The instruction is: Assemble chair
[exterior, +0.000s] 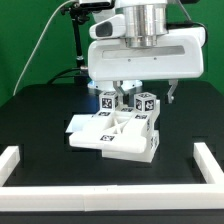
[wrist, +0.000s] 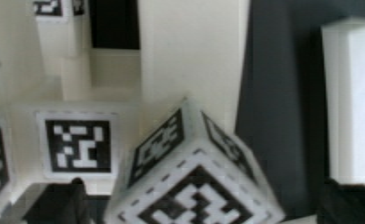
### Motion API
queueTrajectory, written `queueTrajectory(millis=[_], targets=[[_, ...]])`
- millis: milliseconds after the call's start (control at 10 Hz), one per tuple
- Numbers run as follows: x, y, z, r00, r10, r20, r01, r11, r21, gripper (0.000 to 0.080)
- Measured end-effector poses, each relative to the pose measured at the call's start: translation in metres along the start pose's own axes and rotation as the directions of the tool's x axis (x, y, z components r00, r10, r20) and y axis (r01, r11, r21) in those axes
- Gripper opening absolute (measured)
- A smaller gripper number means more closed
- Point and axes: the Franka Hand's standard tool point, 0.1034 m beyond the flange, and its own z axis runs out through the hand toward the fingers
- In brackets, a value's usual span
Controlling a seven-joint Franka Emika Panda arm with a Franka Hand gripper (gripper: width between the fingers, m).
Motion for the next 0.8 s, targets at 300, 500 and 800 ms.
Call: queueTrajectory(millis=[300,500,800], targets=[[0.0009,0.0028,-0.0001,0.972,-0.237,0.000,0.237,0.972,-0.007,0.0649],[0.0003,0.0019,0.0002,0.957,-0.289,0.004,0.289,0.957,-0.012,0.0649],[0.0002,0.0015,0.0003,0.975,-0.224,0.003,0.224,0.975,-0.011,0.0463]])
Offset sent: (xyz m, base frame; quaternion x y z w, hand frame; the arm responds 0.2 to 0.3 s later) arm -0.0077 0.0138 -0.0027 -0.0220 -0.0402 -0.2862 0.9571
